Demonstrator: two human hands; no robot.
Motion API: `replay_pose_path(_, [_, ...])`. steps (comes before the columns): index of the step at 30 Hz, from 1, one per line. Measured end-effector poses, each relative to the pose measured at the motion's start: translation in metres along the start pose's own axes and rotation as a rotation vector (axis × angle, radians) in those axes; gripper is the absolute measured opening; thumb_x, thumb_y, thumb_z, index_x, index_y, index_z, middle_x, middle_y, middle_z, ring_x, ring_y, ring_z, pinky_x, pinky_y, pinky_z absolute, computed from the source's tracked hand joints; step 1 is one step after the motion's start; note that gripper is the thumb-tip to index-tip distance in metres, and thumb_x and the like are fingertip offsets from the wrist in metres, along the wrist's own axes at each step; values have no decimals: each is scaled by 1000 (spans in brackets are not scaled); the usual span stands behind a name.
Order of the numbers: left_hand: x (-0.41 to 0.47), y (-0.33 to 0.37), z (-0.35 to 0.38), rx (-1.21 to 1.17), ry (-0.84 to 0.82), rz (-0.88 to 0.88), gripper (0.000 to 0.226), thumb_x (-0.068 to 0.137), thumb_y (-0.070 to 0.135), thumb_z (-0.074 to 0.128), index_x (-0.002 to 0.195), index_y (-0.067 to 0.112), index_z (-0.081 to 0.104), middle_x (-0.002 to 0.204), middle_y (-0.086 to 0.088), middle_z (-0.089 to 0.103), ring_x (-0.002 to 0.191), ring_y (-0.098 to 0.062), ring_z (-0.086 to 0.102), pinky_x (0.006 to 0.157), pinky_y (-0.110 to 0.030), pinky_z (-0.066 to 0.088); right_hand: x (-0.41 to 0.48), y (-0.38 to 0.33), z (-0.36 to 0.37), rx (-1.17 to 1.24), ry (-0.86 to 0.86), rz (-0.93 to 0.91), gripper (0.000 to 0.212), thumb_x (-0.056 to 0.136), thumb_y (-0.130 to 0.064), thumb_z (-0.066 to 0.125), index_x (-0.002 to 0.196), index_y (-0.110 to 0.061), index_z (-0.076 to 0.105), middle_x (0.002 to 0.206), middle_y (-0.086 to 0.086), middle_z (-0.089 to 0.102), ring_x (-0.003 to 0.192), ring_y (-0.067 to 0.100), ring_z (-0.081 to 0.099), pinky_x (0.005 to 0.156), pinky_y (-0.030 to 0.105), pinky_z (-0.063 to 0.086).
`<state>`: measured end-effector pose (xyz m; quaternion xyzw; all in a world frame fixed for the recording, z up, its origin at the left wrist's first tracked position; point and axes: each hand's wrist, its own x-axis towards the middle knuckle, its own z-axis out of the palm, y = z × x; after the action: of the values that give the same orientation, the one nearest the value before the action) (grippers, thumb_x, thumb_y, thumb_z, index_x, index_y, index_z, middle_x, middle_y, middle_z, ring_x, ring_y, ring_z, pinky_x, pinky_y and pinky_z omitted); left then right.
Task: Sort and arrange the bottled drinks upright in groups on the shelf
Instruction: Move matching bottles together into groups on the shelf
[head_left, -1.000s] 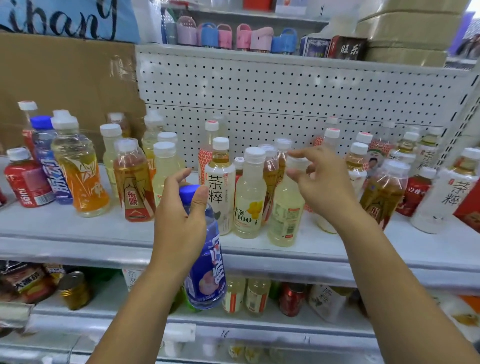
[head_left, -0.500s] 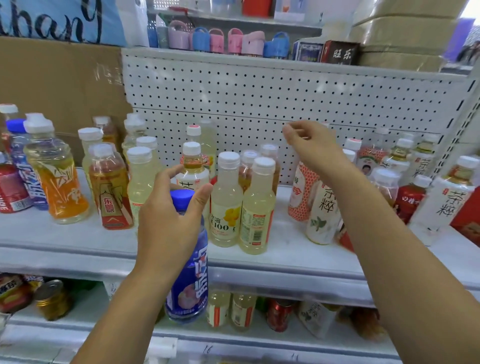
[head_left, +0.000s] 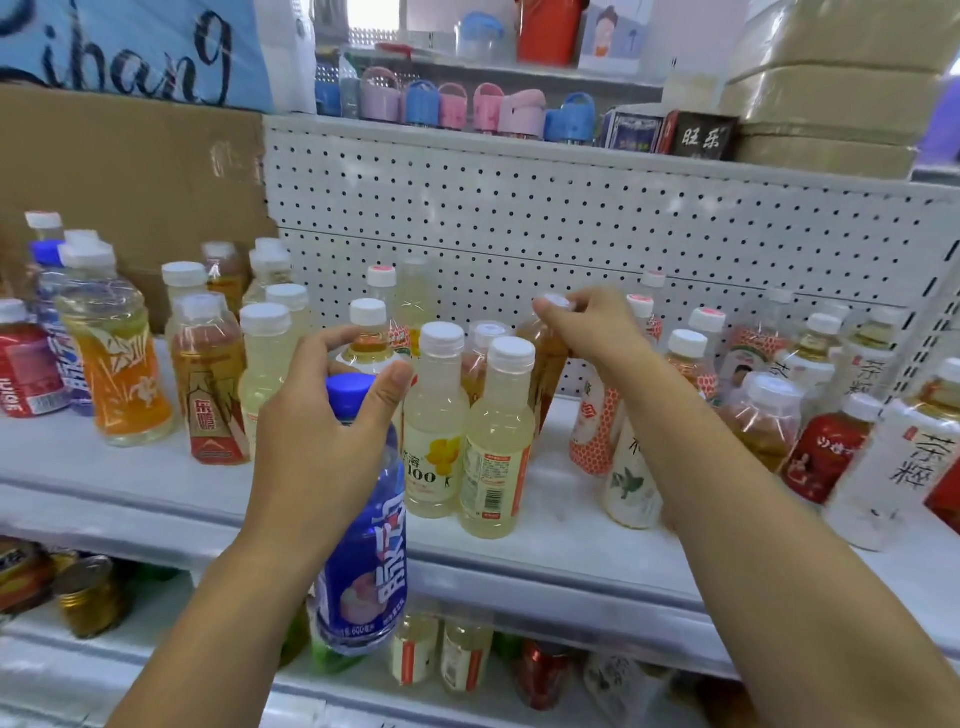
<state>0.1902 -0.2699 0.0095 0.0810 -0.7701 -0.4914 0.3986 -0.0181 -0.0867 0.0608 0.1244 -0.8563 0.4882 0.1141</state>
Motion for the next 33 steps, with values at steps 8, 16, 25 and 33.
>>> replay_pose_path(8, [9,8,8,-17,35,16,43,85,59,60,123,40,50,90,11,63,77,-1,64,65,-24,46,-23,-72,-55,356,214,-361,36,90,-44,71,117,-21,62,104,-3,70,97,12,69,81,29,60])
replay_pose_path(16, [39,7,-44,-61,178,24,39,83,67,59,116,48,52,94,3,69,85,-20,71,78,-50,58,-66,-144,-21,618,237,-590,40,94,-36,70,121,-8,65,103,0,73,88,10,72,81,32,61])
replay_pose_path(25, [50,-33,-183,-10,369,7,38,83,61,60,116,42,54,97,6,68,84,-9,68,72,-32,50,-123,-216,115,789,-55,-472,29,91,-31,72,99,-3,68,65,-9,65,57,2,60,56,20,54])
replay_pose_path(33, [69,-120,-339,78,399,-83,31,83,64,57,106,42,55,88,10,65,76,-12,65,67,-39,53,-169,-267,296,721,-54,-313,27,87,-38,77,102,-17,71,75,-4,70,66,8,62,61,30,54])
